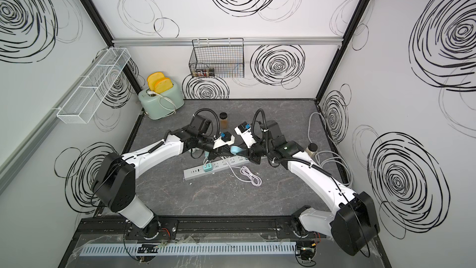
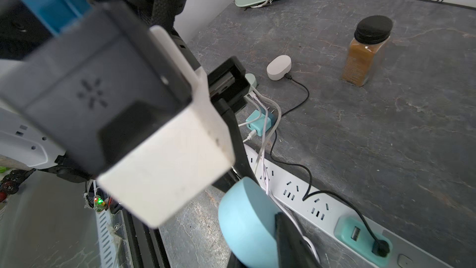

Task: Charge the bluetooth headset
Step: Insert the charging cable into the bluetooth headset.

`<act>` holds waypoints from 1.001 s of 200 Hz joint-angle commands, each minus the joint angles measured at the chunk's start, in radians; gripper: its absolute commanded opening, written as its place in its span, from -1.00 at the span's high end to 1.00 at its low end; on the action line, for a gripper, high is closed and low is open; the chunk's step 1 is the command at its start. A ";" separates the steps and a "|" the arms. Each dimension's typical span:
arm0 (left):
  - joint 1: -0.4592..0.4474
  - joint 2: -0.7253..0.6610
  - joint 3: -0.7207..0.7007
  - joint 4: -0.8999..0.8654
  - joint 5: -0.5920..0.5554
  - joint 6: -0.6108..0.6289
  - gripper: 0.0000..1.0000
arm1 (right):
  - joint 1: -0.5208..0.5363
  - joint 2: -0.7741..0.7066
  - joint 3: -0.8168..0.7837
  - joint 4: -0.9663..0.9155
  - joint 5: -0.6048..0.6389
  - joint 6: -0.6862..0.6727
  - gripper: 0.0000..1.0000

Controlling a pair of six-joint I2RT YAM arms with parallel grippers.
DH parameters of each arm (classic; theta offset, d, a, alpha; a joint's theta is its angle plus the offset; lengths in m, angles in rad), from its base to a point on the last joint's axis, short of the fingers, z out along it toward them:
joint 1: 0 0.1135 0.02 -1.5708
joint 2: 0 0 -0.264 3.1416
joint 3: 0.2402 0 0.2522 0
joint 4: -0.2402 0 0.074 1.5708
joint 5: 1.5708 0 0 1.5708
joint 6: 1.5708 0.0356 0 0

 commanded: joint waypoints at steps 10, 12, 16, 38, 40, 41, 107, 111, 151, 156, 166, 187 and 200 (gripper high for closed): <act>-0.007 -0.018 0.019 0.029 0.028 0.030 1.00 | 0.013 0.007 0.022 -0.036 -0.012 -0.027 0.73; -0.007 -0.019 0.019 0.028 0.029 0.030 1.00 | 0.015 0.007 0.021 -0.037 -0.010 -0.028 0.73; -0.007 -0.021 0.019 0.030 0.029 0.030 1.00 | 0.016 0.009 0.021 -0.040 -0.007 -0.028 0.73; -0.008 -0.028 0.016 0.030 0.032 0.032 1.00 | 0.027 0.018 0.020 -0.045 0.014 -0.028 0.73; -0.009 -0.029 0.016 0.030 0.033 0.032 1.00 | 0.029 0.018 0.021 -0.046 0.015 -0.028 0.73; -0.010 -0.030 0.016 0.030 0.032 0.032 1.00 | 0.029 0.018 0.020 -0.045 0.016 -0.028 0.73; -0.013 -0.071 -0.006 0.061 0.075 0.030 1.00 | 0.053 0.056 0.019 -0.052 0.069 -0.009 0.74; -0.013 -0.072 -0.008 0.061 0.078 0.033 1.00 | 0.054 0.058 0.019 -0.050 0.073 -0.004 0.75; -0.020 -0.092 -0.027 0.083 0.093 0.042 1.00 | 0.053 0.084 0.030 -0.055 0.093 0.007 0.76; -0.022 -0.091 -0.025 0.081 0.090 0.041 1.00 | 0.052 0.085 0.034 -0.058 0.092 0.005 0.77; -0.023 -0.087 -0.021 0.077 0.086 0.038 1.00 | 0.053 0.089 0.042 -0.070 0.088 -0.006 0.78; -0.019 -0.071 -0.007 0.070 0.067 0.024 1.00 | 0.053 0.081 0.039 -0.082 0.079 -0.016 0.79; -0.019 -0.060 0.001 0.063 0.061 0.023 1.00 | 0.054 0.071 0.032 -0.075 0.063 -0.019 0.79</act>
